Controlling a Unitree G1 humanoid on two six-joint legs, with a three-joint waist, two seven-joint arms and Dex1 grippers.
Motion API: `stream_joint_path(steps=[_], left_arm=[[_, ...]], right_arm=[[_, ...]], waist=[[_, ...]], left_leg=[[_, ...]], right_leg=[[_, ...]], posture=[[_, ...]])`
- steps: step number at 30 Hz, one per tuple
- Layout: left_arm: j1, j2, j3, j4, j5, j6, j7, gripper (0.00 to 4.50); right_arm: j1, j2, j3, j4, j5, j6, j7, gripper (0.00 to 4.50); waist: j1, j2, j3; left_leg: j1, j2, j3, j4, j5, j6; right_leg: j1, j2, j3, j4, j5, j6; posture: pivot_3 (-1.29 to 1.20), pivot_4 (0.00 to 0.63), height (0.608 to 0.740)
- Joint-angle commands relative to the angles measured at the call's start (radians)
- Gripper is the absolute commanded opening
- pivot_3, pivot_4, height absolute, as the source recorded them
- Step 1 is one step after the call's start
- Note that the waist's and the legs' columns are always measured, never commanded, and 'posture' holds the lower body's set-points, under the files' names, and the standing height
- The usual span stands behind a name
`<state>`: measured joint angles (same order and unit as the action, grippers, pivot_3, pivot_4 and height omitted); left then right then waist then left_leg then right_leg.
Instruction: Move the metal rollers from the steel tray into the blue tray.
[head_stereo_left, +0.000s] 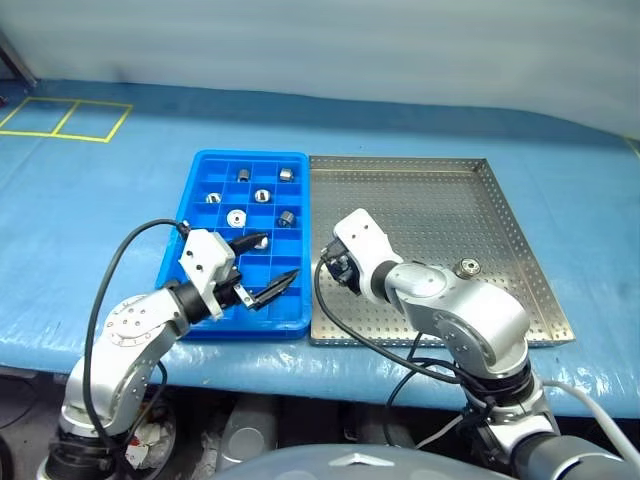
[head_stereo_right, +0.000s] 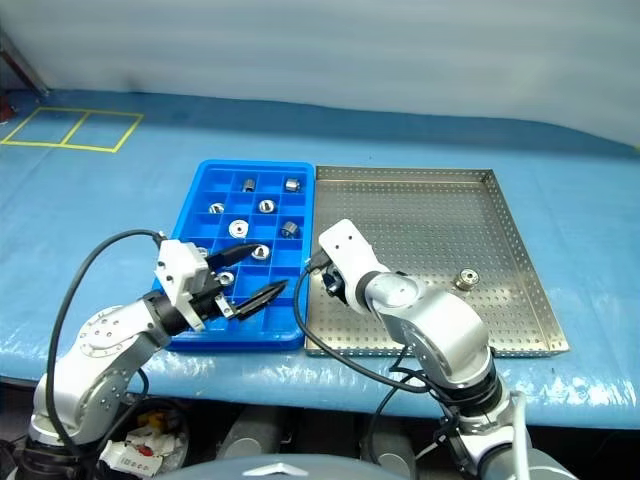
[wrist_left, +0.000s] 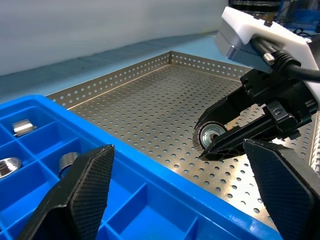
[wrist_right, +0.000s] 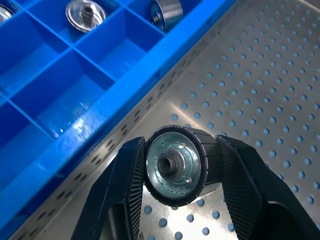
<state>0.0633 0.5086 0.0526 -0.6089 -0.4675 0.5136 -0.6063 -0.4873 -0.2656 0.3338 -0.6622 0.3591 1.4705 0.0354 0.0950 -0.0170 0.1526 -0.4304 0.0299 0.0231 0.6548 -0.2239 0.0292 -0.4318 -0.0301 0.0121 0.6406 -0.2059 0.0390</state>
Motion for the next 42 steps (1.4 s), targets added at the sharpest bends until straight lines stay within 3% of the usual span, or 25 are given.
stream_joint_path(steps=[1,12,23,24,26,31,42], left_arm=[[0.036,0.0,0.064,-0.068,-0.025,-0.015,0.026,4.5],[0.133,0.009,0.085,-0.129,-0.03,-0.006,0.063,4.5],[0.124,0.02,0.013,-0.12,-0.017,0.005,0.056,4.5],[0.12,0.021,0.007,-0.117,-0.018,0.005,0.055,4.5],[0.105,0.024,-0.013,-0.109,-0.021,0.009,0.046,4.5],[0.059,0.024,-0.071,-0.084,-0.014,0.016,0.024,4.5],[-0.093,-0.034,-0.226,0.028,-0.013,0.007,-0.041,4.5]], right_arm=[[-0.053,0.034,0.021,0.01,-0.015,-0.082,0.024,1.87],[-0.062,0.082,0.108,0.163,-0.033,-0.242,0.133,1.87],[0.009,0.043,0.083,0.219,-0.063,-0.255,0.164,1.87],[0.012,0.043,0.08,0.214,-0.064,-0.251,0.165,2.43],[0.022,0.047,0.055,0.186,-0.061,-0.241,0.16,2.88],[0.058,0.067,-0.077,0.097,-0.072,-0.226,0.114,4.49],[0.233,0.024,-0.402,-0.042,-0.176,-0.231,-0.015,4.49]], waist=[[0.004,0.0,0.0],[0.057,0.0,0.0],[0.101,0.001,0.001],[0.104,0.001,0.001],[0.111,0.001,0.001],[0.111,0.002,0.001],[0.062,0.003,0.001]], left_leg=[[0.0,0.0,0.0,0.0,0.0,0.0],[0.0,0.001,0.0,0.0,0.0,-0.001],[0.0,0.002,0.0,-0.001,0.0,-0.003],[0.0,0.002,0.0,-0.001,0.0,-0.003],[0.0,0.002,0.0,-0.001,0.0,-0.003],[-0.001,0.002,0.0,-0.001,-0.001,-0.003],[-0.006,-0.002,-0.001,-0.003,-0.001,-0.003]], right_leg=[[0.0,0.0,0.0,0.0,0.0,0.0],[0.0,0.0,-0.002,-0.001,0.0,0.0],[0.0,-0.001,-0.003,-0.003,0.0,0.0],[0.0,-0.001,-0.003,-0.003,0.0,0.0],[0.0,-0.001,-0.003,-0.003,0.0,0.0],[0.0,-0.001,-0.006,-0.007,0.0,0.0],[0.001,0.0,-0.007,-0.012,0.001,0.0]], posture=[[0.39,0.15,0.74],[0.44,0.15,0.74],[0.43,0.15,0.74],[0.43,0.15,0.74],[0.41,0.15,0.74],[0.34,0.15,0.74],[0.18,0.15,0.74]])
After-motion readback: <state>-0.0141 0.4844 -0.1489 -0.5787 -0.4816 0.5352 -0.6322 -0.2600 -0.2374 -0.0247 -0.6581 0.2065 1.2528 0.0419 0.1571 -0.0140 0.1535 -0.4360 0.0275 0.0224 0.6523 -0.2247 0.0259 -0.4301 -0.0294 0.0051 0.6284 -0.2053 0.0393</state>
